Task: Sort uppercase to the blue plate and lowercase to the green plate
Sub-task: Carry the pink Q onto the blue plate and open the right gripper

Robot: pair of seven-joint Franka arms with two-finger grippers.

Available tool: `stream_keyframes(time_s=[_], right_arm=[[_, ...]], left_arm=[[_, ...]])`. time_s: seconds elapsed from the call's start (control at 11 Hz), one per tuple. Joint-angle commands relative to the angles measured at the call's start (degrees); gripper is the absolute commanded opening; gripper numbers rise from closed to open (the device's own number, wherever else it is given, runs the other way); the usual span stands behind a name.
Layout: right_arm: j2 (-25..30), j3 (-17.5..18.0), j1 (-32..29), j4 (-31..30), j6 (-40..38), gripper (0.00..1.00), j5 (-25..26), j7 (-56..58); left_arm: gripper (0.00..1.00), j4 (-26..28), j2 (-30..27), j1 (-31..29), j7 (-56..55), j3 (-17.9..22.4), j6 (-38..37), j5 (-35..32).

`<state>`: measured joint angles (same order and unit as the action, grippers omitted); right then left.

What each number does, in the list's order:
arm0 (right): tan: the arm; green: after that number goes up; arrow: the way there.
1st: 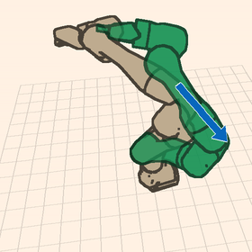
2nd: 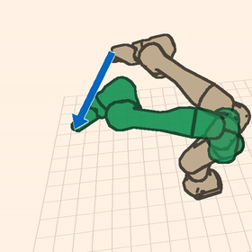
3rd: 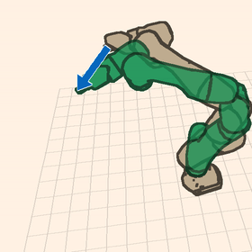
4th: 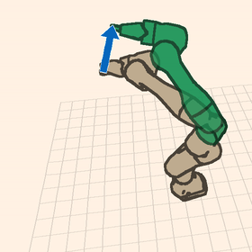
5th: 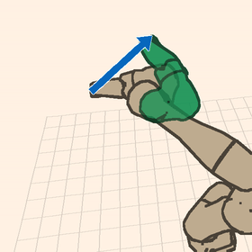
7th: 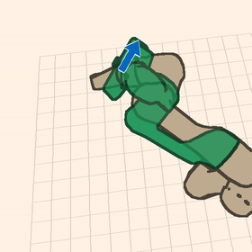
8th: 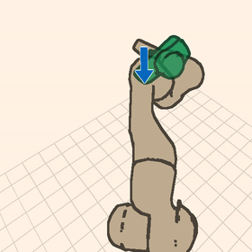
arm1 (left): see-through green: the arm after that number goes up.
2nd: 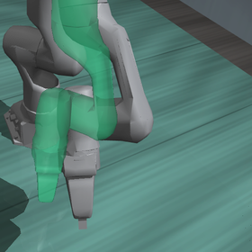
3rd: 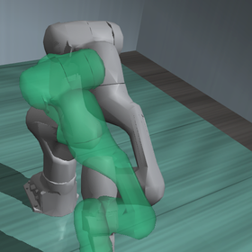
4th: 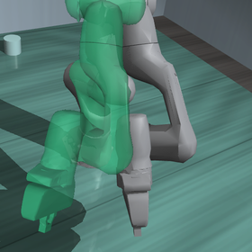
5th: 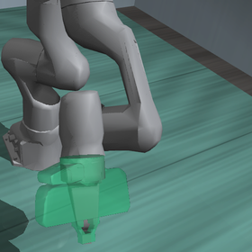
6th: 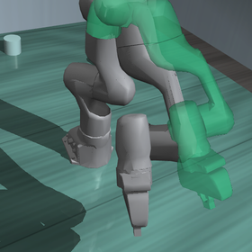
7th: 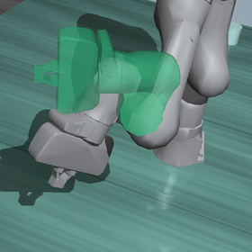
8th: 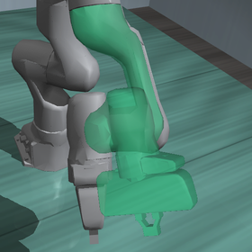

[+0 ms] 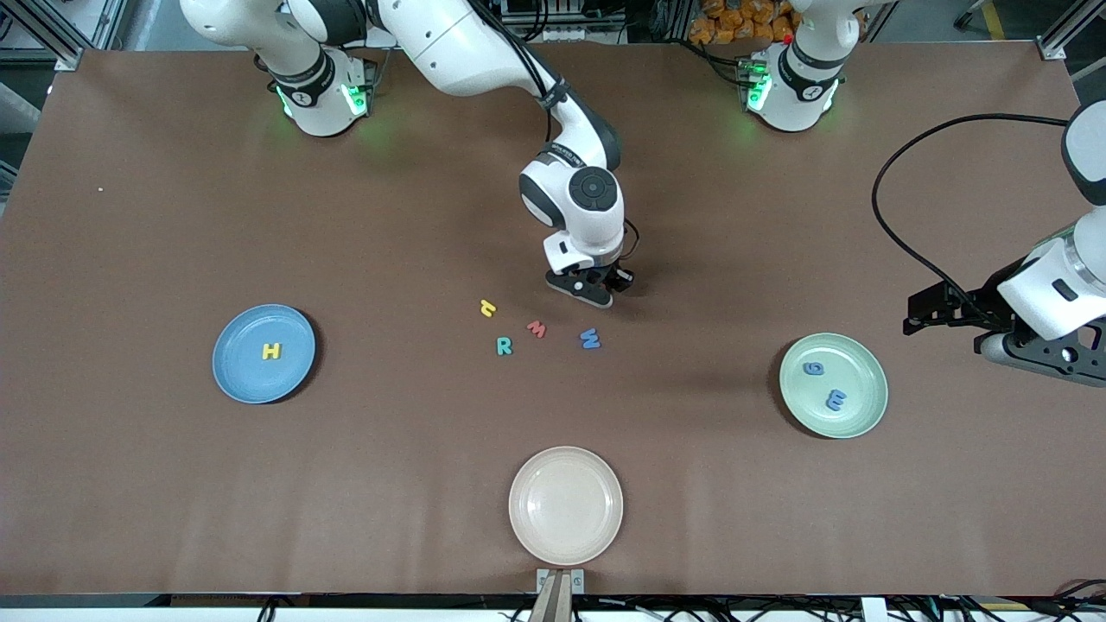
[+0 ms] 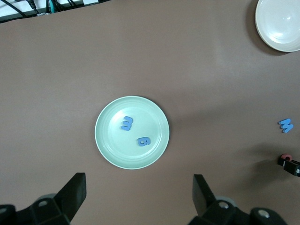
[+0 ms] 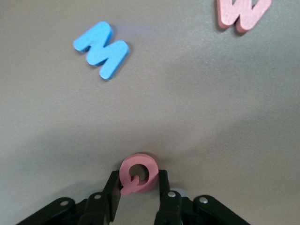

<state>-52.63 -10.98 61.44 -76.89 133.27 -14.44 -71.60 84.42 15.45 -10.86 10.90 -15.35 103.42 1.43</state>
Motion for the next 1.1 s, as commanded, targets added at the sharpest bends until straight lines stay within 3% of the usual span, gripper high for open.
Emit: stream_keyframes(time_s=[0.0,0.64,1.0], right_arm=[[0.7,-0.4,-0.6,1.3,-3.5,0.0,0.4,2.3],[8.6,-0.1,-9.8,0.2,-20.1,0.0,5.6,19.2],[16.2,0.1,-18.0,-8.0,-20.8,0.0,7.8,35.1]], left_arm=[[1.0,0.9,-1.2,1.8,-1.1,0.9,-0.3,1.4],[1.0,0.8,4.1,13.4,-1.3,0.7,2.6,-0.4],[1.0,0.8,7.9,17.2,-1.2,0.4,4.8,-1.8]])
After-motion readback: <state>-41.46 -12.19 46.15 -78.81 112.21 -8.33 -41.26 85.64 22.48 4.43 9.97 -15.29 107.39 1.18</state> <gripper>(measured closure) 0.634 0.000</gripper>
